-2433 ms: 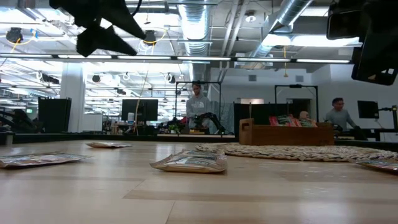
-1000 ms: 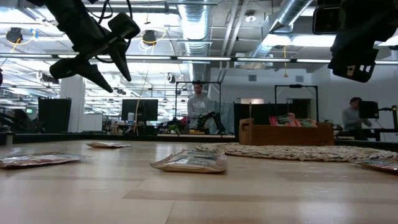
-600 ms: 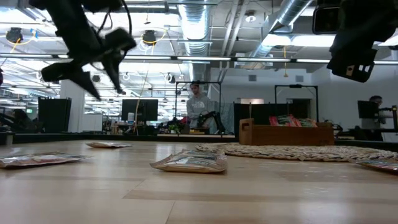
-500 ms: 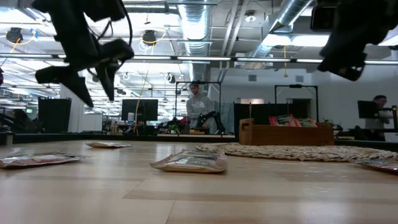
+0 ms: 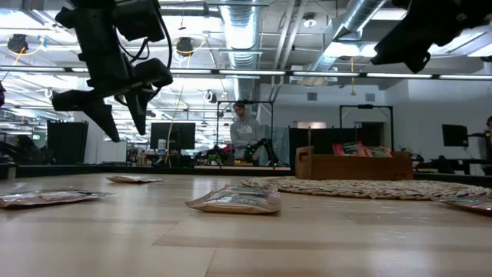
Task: Pick & Place Tea
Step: Put the brown tea pack into the left compartment of the brown organizer
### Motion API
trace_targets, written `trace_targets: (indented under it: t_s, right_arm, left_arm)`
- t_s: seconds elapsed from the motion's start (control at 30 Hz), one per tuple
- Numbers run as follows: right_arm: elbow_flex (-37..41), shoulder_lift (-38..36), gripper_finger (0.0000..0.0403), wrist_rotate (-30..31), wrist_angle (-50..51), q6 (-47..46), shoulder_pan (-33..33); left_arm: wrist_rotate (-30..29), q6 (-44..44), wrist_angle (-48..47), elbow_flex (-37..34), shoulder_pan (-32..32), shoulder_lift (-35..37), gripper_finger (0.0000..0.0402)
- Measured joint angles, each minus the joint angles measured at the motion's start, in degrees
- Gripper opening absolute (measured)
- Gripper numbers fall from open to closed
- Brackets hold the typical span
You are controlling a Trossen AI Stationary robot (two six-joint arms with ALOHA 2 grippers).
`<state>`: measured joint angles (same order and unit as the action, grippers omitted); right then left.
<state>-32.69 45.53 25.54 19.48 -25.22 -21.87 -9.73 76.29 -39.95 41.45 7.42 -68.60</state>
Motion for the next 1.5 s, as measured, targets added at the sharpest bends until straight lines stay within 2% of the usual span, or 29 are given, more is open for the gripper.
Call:
trace_targets:
  t_s: [0.17,0.4,0.63,1.03,1.2,1.5]
  right_arm:
    - [1.6,-7.9,0.0118,0.3,2.5,0.3,1.6]
    - [3.0,-15.4,0.0118,0.3,3.2,0.3,2.5]
    - [3.0,-16.1,0.0118,0.2,3.7,0.3,2.5]
    - [3.1,-15.9,0.0118,0.2,4.6,0.3,2.5]
    - [3.1,-15.9,0.0118,0.2,4.5,0.2,2.5]
    - [3.1,-15.9,0.0118,0.4,4.3,-1.8,2.5]
  left_arm:
    - [2.4,-0.1,-0.2,0.0,1.8,-1.4,0.0218]
    - [5.8,-2.2,3.6,0.0,3.7,-9.0,0.0218]
    - [6.6,-2.9,7.1,0.0,5.1,-11.0,0.0232]
    - [8.1,-8.6,7.6,0.0,7.6,-11.5,0.0296]
    - [11.0,-8.8,10.2,0.0,7.6,-15.6,0.03]
    - [11.1,-8.4,10.0,0.4,7.6,-20.5,0.0299]
